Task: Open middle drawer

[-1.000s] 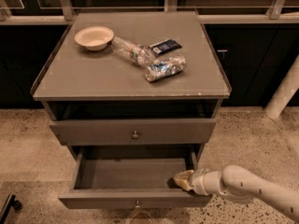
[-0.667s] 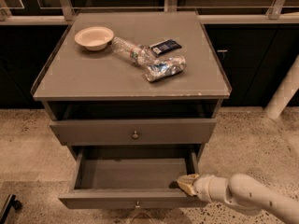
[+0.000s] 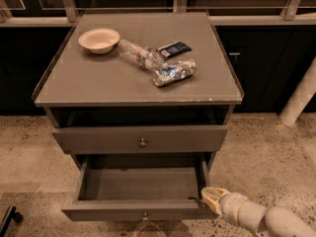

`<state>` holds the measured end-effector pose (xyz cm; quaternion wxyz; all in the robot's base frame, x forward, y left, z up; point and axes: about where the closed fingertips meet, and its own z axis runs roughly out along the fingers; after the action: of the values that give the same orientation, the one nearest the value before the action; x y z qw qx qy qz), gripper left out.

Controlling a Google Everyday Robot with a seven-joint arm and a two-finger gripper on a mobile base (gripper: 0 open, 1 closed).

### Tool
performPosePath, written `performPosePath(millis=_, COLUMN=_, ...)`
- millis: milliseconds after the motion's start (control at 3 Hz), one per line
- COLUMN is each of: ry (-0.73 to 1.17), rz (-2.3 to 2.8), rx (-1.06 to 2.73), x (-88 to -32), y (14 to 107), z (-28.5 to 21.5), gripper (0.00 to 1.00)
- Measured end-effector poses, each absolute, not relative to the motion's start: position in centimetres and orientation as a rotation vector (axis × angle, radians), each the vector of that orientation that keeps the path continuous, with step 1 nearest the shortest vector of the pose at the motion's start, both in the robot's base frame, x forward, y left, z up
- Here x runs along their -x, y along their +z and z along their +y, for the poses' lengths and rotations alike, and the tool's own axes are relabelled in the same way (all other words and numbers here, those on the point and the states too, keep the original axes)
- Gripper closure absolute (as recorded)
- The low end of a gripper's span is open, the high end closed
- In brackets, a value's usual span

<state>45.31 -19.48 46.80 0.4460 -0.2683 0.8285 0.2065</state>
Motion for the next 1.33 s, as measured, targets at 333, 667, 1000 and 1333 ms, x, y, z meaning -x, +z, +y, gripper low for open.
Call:
performPosePath(millis=333, ry=0.497, rz=2.047, rx=0.635, x=-44.93, y=47.27, z=-20.49, gripper=0.59)
performPosePath(millis=667, ry=0.497, rz=2.047, rx=0.635, x=-44.93, y=47.27, z=-20.48, gripper=0.36)
performPosePath(millis=1000, ry=0.497, rz=2.047, rx=0.635, x=-44.93, y=47.27, z=-20.48, gripper=0.13)
performPosePath(millis=1333, ry=0.497, rz=2.047, rx=0.635, x=-44.93, y=47.27, z=-20.48, gripper=0.00)
